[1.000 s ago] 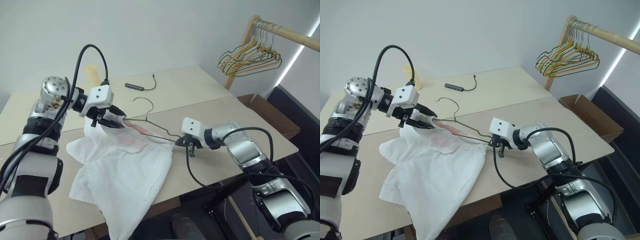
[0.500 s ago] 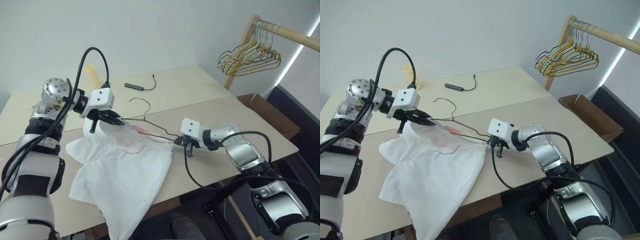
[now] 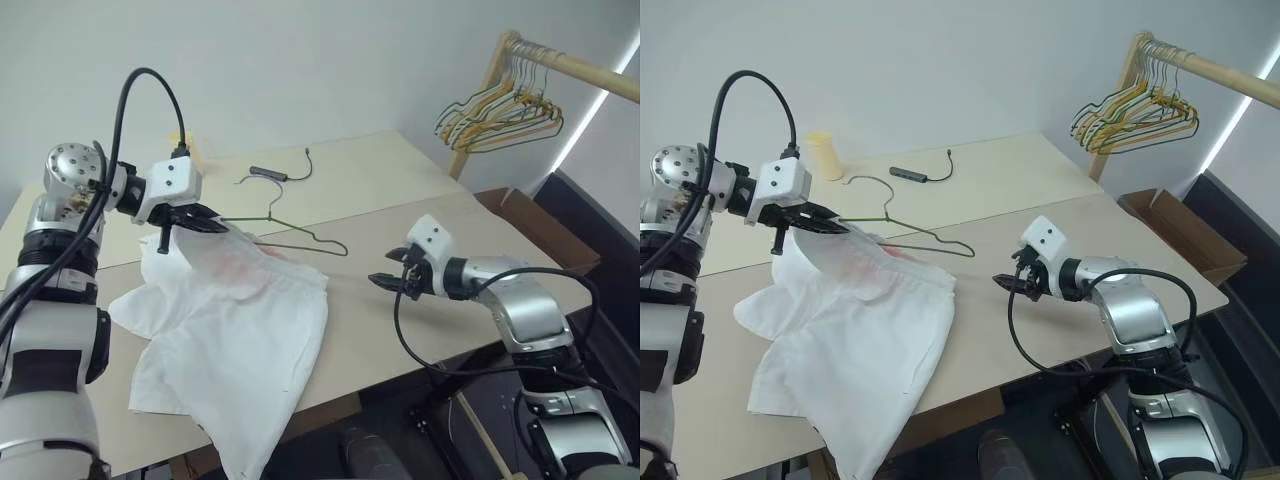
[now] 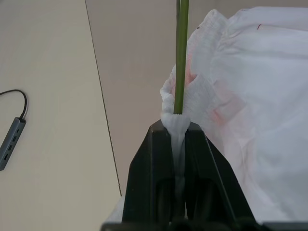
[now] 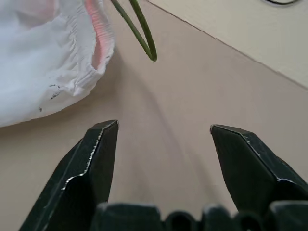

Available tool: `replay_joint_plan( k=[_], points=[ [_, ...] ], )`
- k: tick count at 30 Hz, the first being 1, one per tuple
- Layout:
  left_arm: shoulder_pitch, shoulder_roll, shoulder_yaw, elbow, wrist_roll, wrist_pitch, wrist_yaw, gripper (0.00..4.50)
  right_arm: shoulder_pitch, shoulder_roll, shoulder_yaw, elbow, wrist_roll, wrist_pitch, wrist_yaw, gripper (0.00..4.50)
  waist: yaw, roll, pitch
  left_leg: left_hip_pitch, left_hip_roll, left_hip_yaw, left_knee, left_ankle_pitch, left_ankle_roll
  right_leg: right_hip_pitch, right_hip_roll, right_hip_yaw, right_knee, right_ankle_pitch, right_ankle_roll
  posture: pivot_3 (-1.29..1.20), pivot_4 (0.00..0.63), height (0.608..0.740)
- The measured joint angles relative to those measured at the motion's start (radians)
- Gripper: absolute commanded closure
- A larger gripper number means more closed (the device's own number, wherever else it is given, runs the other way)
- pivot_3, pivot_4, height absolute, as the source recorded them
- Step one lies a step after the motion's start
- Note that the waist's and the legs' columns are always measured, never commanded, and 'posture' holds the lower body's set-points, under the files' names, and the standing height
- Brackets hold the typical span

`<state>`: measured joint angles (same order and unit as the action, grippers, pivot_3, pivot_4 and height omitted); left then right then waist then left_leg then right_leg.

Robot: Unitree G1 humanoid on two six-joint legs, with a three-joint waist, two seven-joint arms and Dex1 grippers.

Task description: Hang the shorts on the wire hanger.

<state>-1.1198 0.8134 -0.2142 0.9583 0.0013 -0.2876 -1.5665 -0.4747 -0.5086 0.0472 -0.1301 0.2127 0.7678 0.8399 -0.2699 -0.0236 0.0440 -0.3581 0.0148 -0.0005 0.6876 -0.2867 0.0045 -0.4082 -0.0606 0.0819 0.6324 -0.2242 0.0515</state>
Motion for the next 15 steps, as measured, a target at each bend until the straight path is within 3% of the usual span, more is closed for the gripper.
replay_joint_plan(
  k=[6, 9, 11, 15],
  points=[
    [0.0, 0.0, 0.002, 0.0, 0.003, -0.003, 0.002, 4.5, 0.016, 0.229, 0.011, -0.051, 0.123, 0.237, -0.134, 0.87, -0.023, 0.0, 0.0, 0.0, 0.0, 0.0, 0.001, 0.0, 0.0, 0.0, 0.0, 0.001, 0.001, 0.0, 0.0, -0.25, 0.0, 0.74],
    [0.001, 0.005, 0.012, -0.001, 0.002, -0.002, 0.003, 4.5, 0.008, 0.288, 0.059, -0.031, 0.123, 0.281, -0.198, 0.87, -0.024, 0.0, 0.0, -0.005, 0.0, -0.001, 0.003, 0.0, 0.0, -0.005, -0.001, 0.0, 0.002, 0.001, 0.0, -0.25, 0.0, 0.74],
    [0.004, 0.007, 0.023, -0.005, 0.002, -0.001, 0.003, 4.5, -0.001, 0.315, 0.091, -0.002, 0.114, 0.288, -0.236, 0.87, -0.023, 0.0, 0.0, -0.015, -0.001, -0.001, 0.008, 0.0, 0.0, -0.016, -0.001, 0.001, 0.014, 0.001, 0.0, -0.24, 0.0, 0.74],
    [0.035, 0.011, 0.036, -0.015, 0.001, 0.005, 0.003, 4.5, -0.008, 0.326, 0.145, 0.07, 0.074, 0.274, -0.285, 1.03, -0.021, 0.0, 0.0, -0.016, -0.001, -0.001, 0.009, 0.0, 0.0, -0.016, -0.002, 0.0, 0.015, 0.001, 0.0, -0.23, 0.0, 0.74]
  ],
)
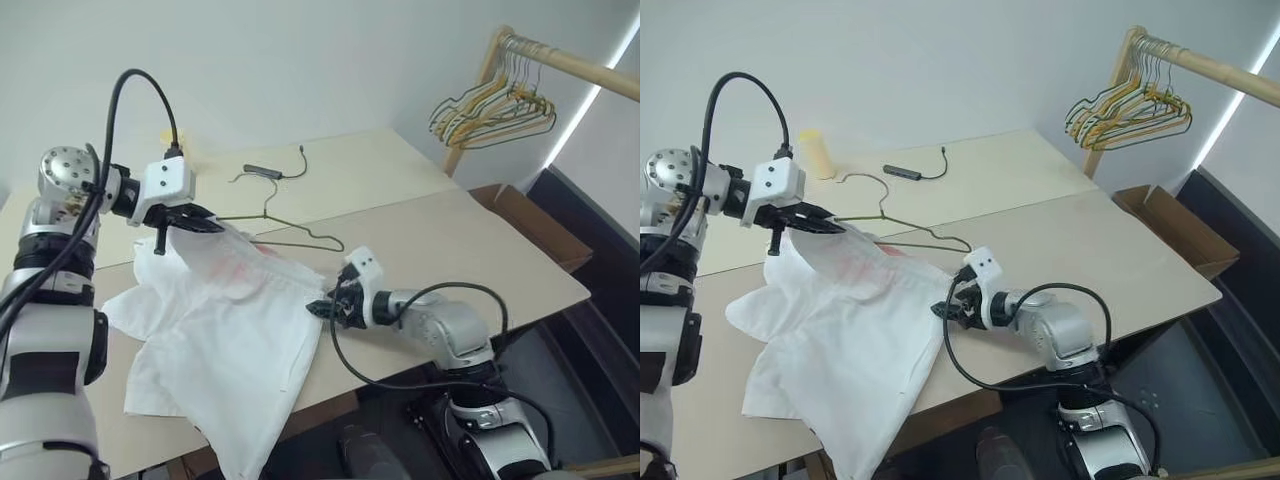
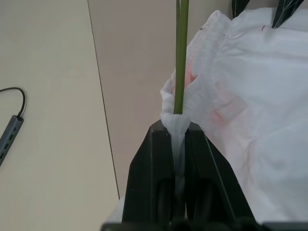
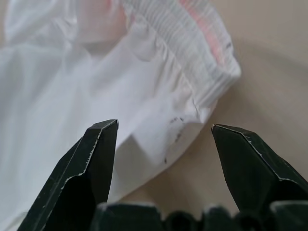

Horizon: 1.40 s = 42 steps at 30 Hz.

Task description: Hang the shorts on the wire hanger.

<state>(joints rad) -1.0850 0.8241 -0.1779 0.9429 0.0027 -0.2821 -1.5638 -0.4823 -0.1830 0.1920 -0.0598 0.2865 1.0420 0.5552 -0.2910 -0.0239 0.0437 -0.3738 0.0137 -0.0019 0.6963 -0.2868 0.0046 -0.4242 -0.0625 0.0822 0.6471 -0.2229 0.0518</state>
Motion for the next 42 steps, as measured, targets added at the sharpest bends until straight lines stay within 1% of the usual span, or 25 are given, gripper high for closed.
replay_joint_plan(
  k=[2, 3, 10, 11, 16, 18, 22, 26, 30, 35, 40, 42],
  points=[
    [0.005, 0.002, 0.003, -0.014, 0.0, 0.002, 0.0, 4.5, -0.009, 0.007, -0.001, 0.033, -0.001, -0.003, -0.008, 1.41, 0.0, 0.0, 0.0, 0.0, 0.0, 0.0, 0.0, 0.0, 0.0, 0.0, 0.0, 0.0, 0.0, 0.0, 0.0, -0.22, 0.0, 0.74],
    [0.006, 0.002, 0.004, -0.025, 0.0, 0.004, 0.0, 4.5, -0.016, 0.013, -0.004, 0.049, 0.0, -0.008, -0.013, 1.72, 0.0, 0.0, 0.0, 0.0, 0.0, 0.0, 0.0, 0.0, 0.0, 0.0, 0.0, 0.0, 0.0, 0.0, 0.0, -0.22, 0.0, 0.74],
    [0.039, 0.005, 0.013, -0.072, -0.003, 0.027, 0.0, 4.5, -0.052, 0.034, -0.033, 0.092, 0.008, -0.015, -0.036, 4.24, 0.0, 0.0, 0.0, 0.0, 0.0, -0.001, 0.0, 0.0, 0.0, 0.0, 0.0, 0.0, 0.0, 0.0, 0.0, -0.21, 0.0, 0.74],
    [0.041, 0.006, 0.014, -0.073, -0.003, 0.028, 0.0, 4.5, -0.053, 0.034, -0.033, 0.093, 0.007, -0.018, -0.037, 4.46, 0.0, 0.0, 0.0, 0.0, 0.0, -0.001, 0.0, 0.0, 0.0, 0.0, 0.0, 0.0, 0.0, 0.0, 0.0, -0.21, 0.0, 0.74],
    [0.042, 0.022, 0.038, -0.087, -0.01, 0.042, -0.021, 4.5, -0.055, 0.031, -0.026, 0.132, -0.007, -0.051, -0.044, 4.46, 0.001, 0.0, 0.0, 0.0, 0.0, -0.001, 0.0, 0.0, 0.0, 0.0, 0.0, 0.0, 0.0, 0.0, 0.0, -0.2, 0.0, 0.74],
    [0.042, 0.034, 0.037, -0.095, -0.024, 0.048, -0.039, 4.5, -0.055, 0.01, -0.019, 0.145, -0.019, -0.079, -0.043, 4.46, 0.001, 0.0, 0.0, 0.0, 0.0, -0.001, 0.0, 0.0, 0.0, 0.0, 0.0, 0.0, 0.0, 0.0, 0.0, -0.21, 0.0, 0.74],
    [0.041, 0.078, -0.002, -0.106, -0.078, 0.061, -0.046, 4.5, -0.058, -0.051, -0.004, 0.167, -0.07, -0.17, -0.044, 4.46, 0.001, 0.0, 0.0, 0.0, 0.0, -0.001, 0.0, 0.0, 0.0, 0.0, 0.0, 0.0, 0.0, 0.0, 0.0, -0.21, 0.0, 0.74],
    [0.039, 0.089, -0.038, -0.106, -0.111, 0.068, -0.047, 4.5, -0.06, -0.091, -0.011, 0.171, -0.074, -0.218, -0.026, 4.46, 0.001, 0.0, 0.0, 0.0, 0.0, -0.001, 0.0, 0.0, 0.0, 0.0, 0.0, 0.0, 0.0, 0.0, 0.0, -0.21, 0.0, 0.74],
    [0.039, 0.089, -0.046, -0.105, -0.126, 0.067, -0.047, 4.5, -0.065, -0.124, -0.029, 0.17, -0.066, -0.232, -0.01, 4.46, 0.001, 0.0, 0.0, 0.0, 0.0, 0.0, 0.0, 0.0, 0.0, 0.0, 0.0, 0.0, 0.0, 0.0, 0.0, -0.22, 0.0, 0.74],
    [0.039, 0.089, -0.063, -0.101, -0.125, 0.06, -0.047, 4.5, -0.082, -0.149, -0.044, 0.17, -0.067, -0.242, -0.009, 4.46, 0.0, 0.0, 0.0, 0.0, 0.0, 0.0, 0.0, 0.0, 0.0, 0.0, 0.001, 0.0, 0.0, 0.0, 0.0, -0.22, 0.0, 0.74],
    [0.039, 0.081, -0.061, -0.06, -0.098, 0.033, -0.044, 4.5, -0.087, -0.168, -0.044, 0.169, -0.067, -0.251, -0.008, 4.46, 0.0, 0.0, 0.0, 0.0, 0.0, 0.0, 0.0, 0.0, 0.0, 0.001, 0.001, 0.0, -0.001, 0.0, 0.0, -0.22, 0.0, 0.74],
    [0.038, 0.075, -0.062, -0.042, -0.062, 0.016, -0.022, 4.5, -0.087, -0.186, -0.039, 0.157, -0.07, -0.26, -0.006, 4.46, 0.001, 0.0, 0.0, 0.0, 0.0, 0.0, 0.0, 0.0, 0.0, 0.0, 0.001, 0.0, -0.001, 0.0, 0.0, -0.22, 0.0, 0.74]
  ],
)
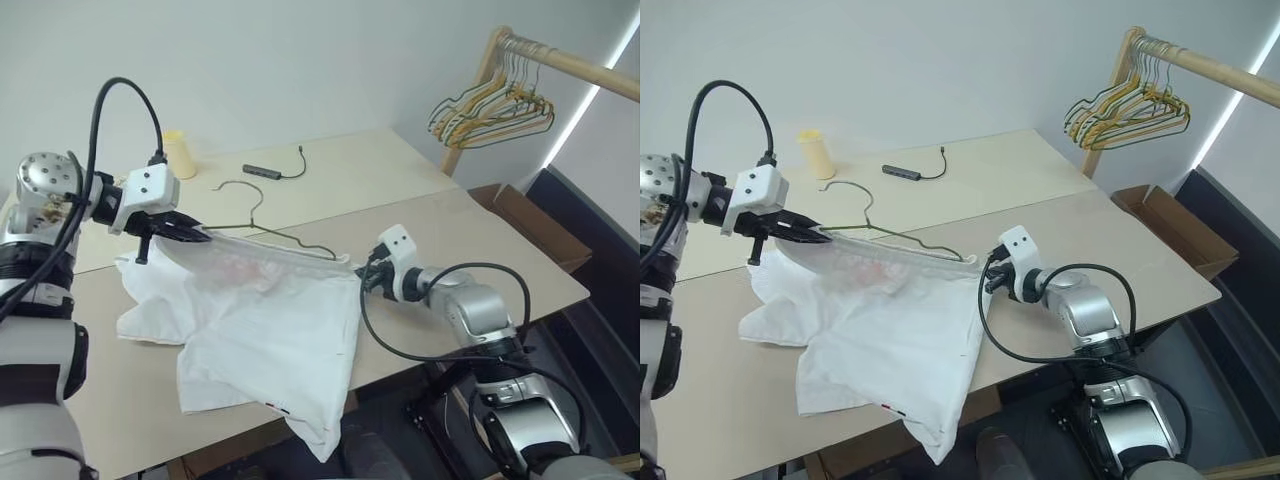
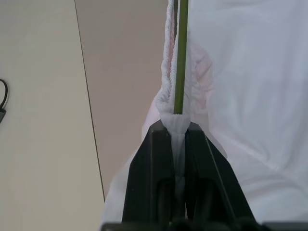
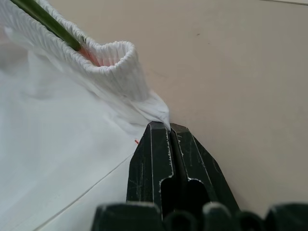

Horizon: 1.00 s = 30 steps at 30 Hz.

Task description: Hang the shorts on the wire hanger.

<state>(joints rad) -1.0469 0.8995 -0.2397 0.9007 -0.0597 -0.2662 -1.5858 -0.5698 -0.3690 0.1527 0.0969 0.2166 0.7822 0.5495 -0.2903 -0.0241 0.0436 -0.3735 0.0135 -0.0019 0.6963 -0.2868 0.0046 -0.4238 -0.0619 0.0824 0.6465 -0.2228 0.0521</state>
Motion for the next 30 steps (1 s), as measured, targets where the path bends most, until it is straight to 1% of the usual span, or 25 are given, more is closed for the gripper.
replay_joint_plan(
  k=[3, 7, 9, 10, 13, 16, 18, 21, 23, 30],
  points=[
    [0.0, -0.002, -0.002, 0.019, 0.049, -0.032, 0.038, 4.5, 0.0, -0.037, 0.027, -0.041, -0.018, -0.037, 0.005, 4.46, 0.0, 0.0, 0.0, 0.0, 0.0, 0.0, 0.0, 0.0, 0.0, 0.0, 0.0, 0.0, 0.0, 0.0, 0.0, -0.22, 0.0, 0.74],
    [0.0, -0.009, -0.002, 0.021, 0.083, -0.061, 0.069, 4.5, 0.0, -0.1, 0.085, -0.114, -0.091, -0.125, 0.011, 4.46, 0.0, 0.0, 0.0, 0.0, 0.0, 0.0, 0.0, 0.0, 0.0, 0.0, 0.0, 0.0, -0.001, 0.0, 0.0, -0.23, 0.0, 0.74],
    [-0.001, -0.02, 0.003, 0.018, 0.09, -0.062, 0.082, 4.5, -0.006, -0.159, 0.135, -0.168, -0.147, -0.178, 0.035, 4.46, 0.0, 0.0, 0.0, 0.0, 0.0, 0.001, 0.0, 0.0, 0.0, 0.0, 0.0, 0.0, -0.003, 0.0, 0.001, -0.23, 0.0, 0.74],
    [-0.001, -0.033, 0.01, 0.018, 0.09, -0.057, 0.095, 4.5, -0.022, -0.188, 0.16, -0.195, -0.173, -0.197, 0.059, 4.46, 0.0, 0.0, 0.0, 0.0, 0.0, 0.001, 0.0, 0.0, 0.0, 0.0, 0.0, 0.0, -0.005, 0.0, 0.001, -0.24, 0.0, 0.74],
    [-0.007, -0.067, 0.031, 0.018, 0.091, -0.053, 0.135, 4.5, -0.105, -0.215, 0.196, -0.244, -0.223, -0.219, 0.099, 4.46, -0.002, 0.0, 0.0, 0.0, 0.0, 0.001, 0.001, 0.0, 0.0, 0.0, 0.0, 0.0, -0.004, 0.0, 0.001, -0.24, 0.0, 0.74],
    [-0.021, -0.098, 0.054, 0.014, 0.084, -0.037, 0.16, 4.5, -0.195, -0.216, 0.224, -0.252, -0.295, -0.239, 0.1, 4.46, -0.003, 0.0, 0.0, 0.0, 0.0, 0.001, 0.001, 0.0, 0.0, 0.0, 0.0, 0.0, -0.004, 0.0, 0.001, -0.24, 0.0, 0.74],
    [-0.021, -0.105, 0.069, 0.01, 0.073, -0.034, 0.162, 4.5, -0.219, -0.216, 0.236, -0.242, -0.333, -0.266, 0.105, 4.46, -0.002, 0.0, 0.0, 0.0, 0.0, 0.001, 0.001, 0.0, 0.0, 0.0, 0.0, 0.0, -0.004, 0.0, 0.0, -0.24, 0.0, 0.74],
    [-0.02, -0.105, 0.084, 0.005, 0.065, -0.021, 0.155, 4.5, -0.221, -0.202, 0.239, -0.228, -0.354, -0.307, 0.126, 4.46, -0.002, 0.0, 0.0, 0.0, 0.0, 0.001, 0.001, 0.0, 0.0, 0.0, 0.0, 0.0, 0.0, 0.0, 0.0, -0.23, 0.0, 0.74],
    [-0.016, -0.105, 0.087, 0.0, 0.065, -0.02, 0.159, 4.5, -0.221, -0.184, 0.24, -0.225, -0.359, -0.331, 0.129, 4.46, -0.002, 0.0, 0.0, 0.0, 0.0, 0.001, 0.001, 0.0, 0.0, 0.0, 0.0, 0.0, 0.0, 0.0, 0.0, -0.23, 0.0, 0.74],
    [0.009, -0.11, 0.113, -0.021, 0.048, -0.019, 0.155, 4.5, -0.199, -0.17, 0.238, -0.223, -0.386, -0.419, 0.137, 4.46, -0.002, 0.0, 0.0, 0.0, 0.0, 0.001, 0.001, 0.0, 0.0, 0.0, 0.0, 0.0, 0.0, 0.0, 0.0, -0.23, 0.0, 0.74]
  ],
)
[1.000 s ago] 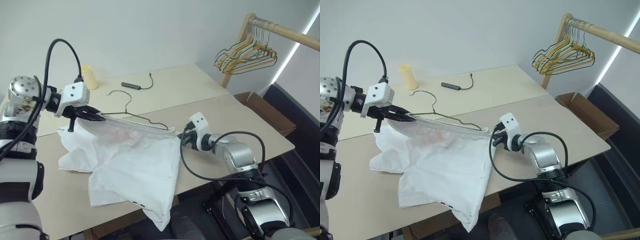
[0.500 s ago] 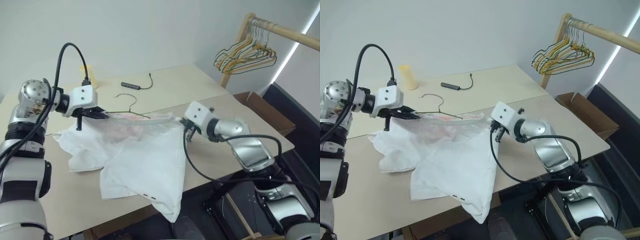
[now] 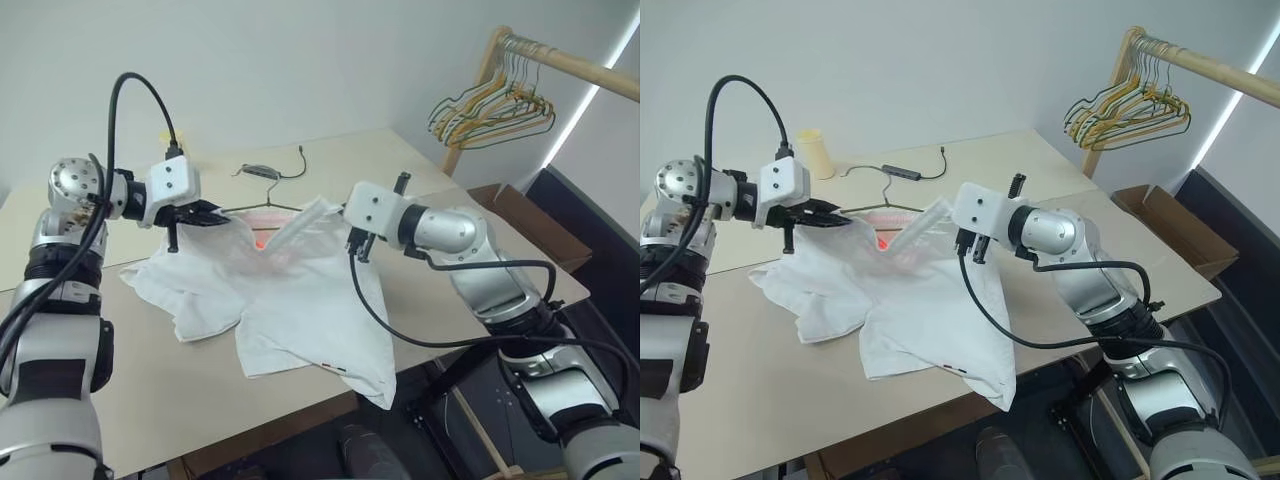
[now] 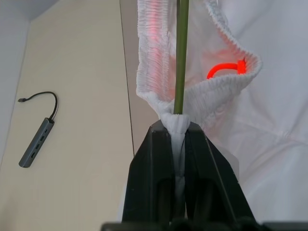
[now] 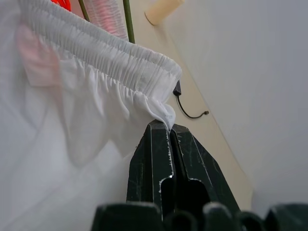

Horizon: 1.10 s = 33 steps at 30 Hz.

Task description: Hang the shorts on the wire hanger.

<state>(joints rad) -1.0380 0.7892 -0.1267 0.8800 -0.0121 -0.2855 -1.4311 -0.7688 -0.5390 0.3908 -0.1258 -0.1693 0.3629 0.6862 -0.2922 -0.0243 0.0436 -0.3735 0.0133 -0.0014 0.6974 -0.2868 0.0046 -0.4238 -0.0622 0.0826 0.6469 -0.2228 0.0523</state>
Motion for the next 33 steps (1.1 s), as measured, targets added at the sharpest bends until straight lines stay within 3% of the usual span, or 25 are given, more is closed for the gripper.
replay_joint_plan(
  k=[2, 5, 11, 24, 33],
  points=[
    [0.009, -0.009, 0.016, -0.024, -0.03, 0.003, -0.013, 4.5, 0.004, 0.0, 0.002, 0.014, -0.023, -0.032, -0.001, 4.46, 0.0, 0.0, 0.0, 0.0, 0.0, 0.0, 0.0, 0.0, 0.0, 0.0, 0.0, 0.0, 0.0, 0.0, 0.0, -0.23, 0.0, 0.74],
    [0.025, -0.01, 0.027, -0.044, -0.051, 0.005, -0.032, 4.5, 0.01, 0.0, 0.002, 0.019, -0.022, -0.039, 0.021, 3.83, 0.0, 0.0, 0.0, 0.0, 0.0, 0.0, 0.0, 0.0, 0.0, 0.0, 0.0, 0.0, 0.0, 0.0, 0.0, -0.23, 0.0, 0.74],
    [0.047, -0.013, 0.028, -0.079, -0.067, 0.006, -0.054, 4.5, 0.025, -0.001, -0.01, 0.021, -0.006, -0.058, 0.069, 1.82, -0.001, 0.0, 0.0, 0.0, 0.0, 0.0, 0.0, 0.0, 0.0, 0.0, 0.0, 0.0, 0.0, 0.0, 0.0, -0.23, 0.0, 0.74],
    [0.068, -0.014, 0.026, -0.081, -0.066, -0.003, -0.059, 4.5, 0.056, -0.015, -0.125, 0.045, 0.181, -0.02, 0.217, 1.82, -0.005, 0.0, 0.0, 0.001, 0.0, 0.0, 0.0, 0.0, 0.0, 0.001, 0.0, 0.0, 0.0, 0.0, 0.0, -0.25, 0.0, 0.74],
    [0.068, -0.046, 0.018, -0.11, -0.066, -0.016, -0.094, 4.5, -0.055, -0.016, -0.125, 0.147, 0.251, 0.089, 0.324, 1.82, -0.023, 0.0, 0.0, 0.001, 0.0, 0.0, 0.0, 0.0, 0.0, 0.001, -0.001, 0.0, 0.0, 0.0, 0.0, -0.24, 0.0, 0.74]
  ],
)
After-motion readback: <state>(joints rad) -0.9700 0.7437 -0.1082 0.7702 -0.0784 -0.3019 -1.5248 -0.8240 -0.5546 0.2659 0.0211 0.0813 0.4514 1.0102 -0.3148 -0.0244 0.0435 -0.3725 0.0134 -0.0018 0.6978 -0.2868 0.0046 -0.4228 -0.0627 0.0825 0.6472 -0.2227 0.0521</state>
